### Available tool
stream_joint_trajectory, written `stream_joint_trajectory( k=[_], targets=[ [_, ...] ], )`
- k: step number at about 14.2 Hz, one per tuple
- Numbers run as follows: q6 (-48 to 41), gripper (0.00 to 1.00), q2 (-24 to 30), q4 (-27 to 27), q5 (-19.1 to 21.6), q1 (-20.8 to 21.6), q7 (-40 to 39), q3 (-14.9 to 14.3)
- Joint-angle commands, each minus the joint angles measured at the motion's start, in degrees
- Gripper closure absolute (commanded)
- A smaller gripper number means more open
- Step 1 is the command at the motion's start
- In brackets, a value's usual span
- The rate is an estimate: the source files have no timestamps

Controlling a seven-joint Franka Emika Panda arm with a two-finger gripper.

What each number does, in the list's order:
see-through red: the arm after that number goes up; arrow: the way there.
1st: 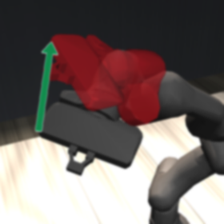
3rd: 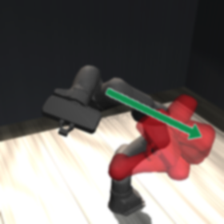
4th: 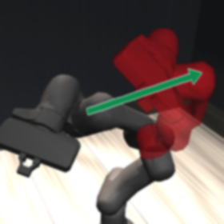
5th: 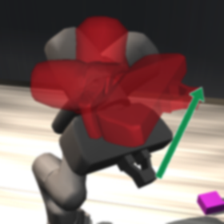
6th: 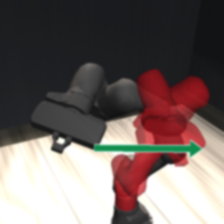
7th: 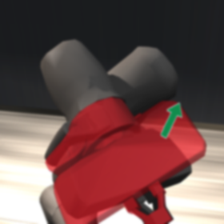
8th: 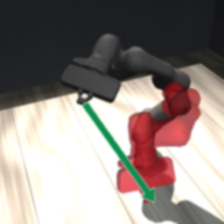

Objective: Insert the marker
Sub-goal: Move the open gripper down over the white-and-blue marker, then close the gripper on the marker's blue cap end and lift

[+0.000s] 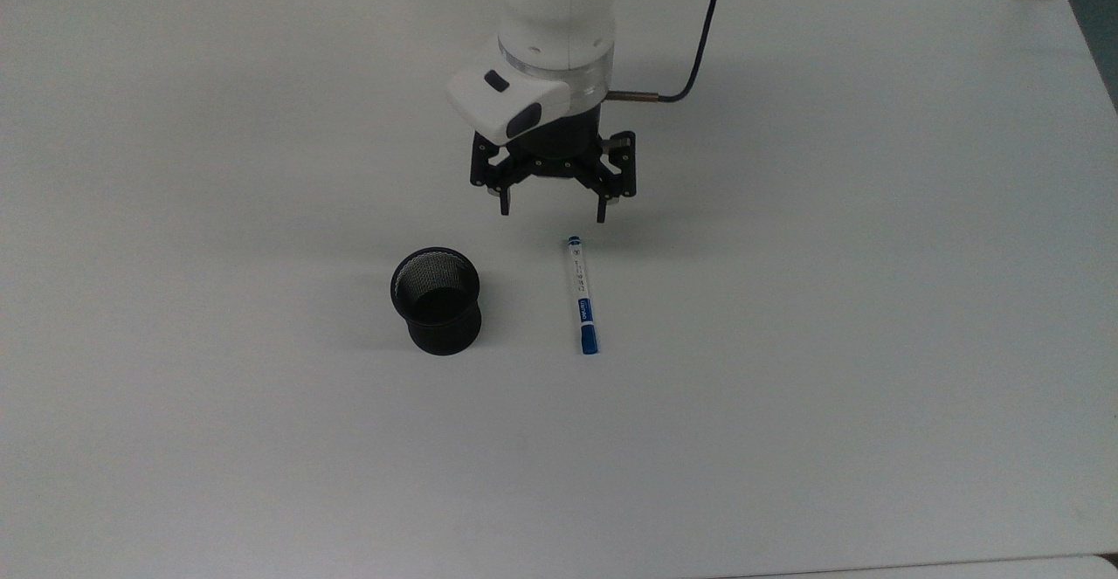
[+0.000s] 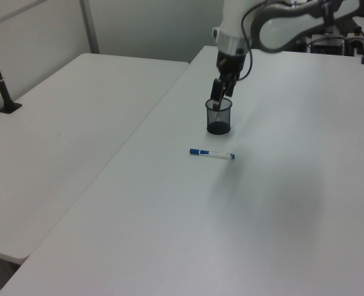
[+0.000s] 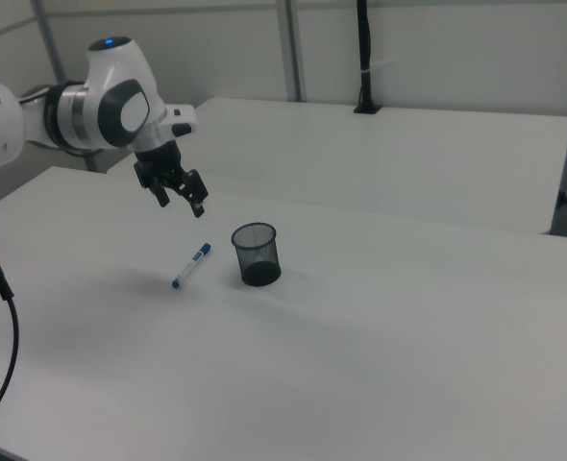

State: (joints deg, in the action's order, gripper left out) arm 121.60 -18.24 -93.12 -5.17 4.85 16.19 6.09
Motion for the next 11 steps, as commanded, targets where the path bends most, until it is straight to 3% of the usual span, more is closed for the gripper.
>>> stream_joint_trajectory(
  k=[1, 6, 11],
  targets=[
    [3.4, 0.00, -2.9, 1.2, -2.5, 2.3, 5.6, -0.3],
    [7.5, 0.00, -7.3, 1.3, -6.0, 3.8, 12.7, -0.4],
    [14.0, 0.00, -11.9, 1.3, -13.2, 4.6, 17.5, -0.4]
  ],
)
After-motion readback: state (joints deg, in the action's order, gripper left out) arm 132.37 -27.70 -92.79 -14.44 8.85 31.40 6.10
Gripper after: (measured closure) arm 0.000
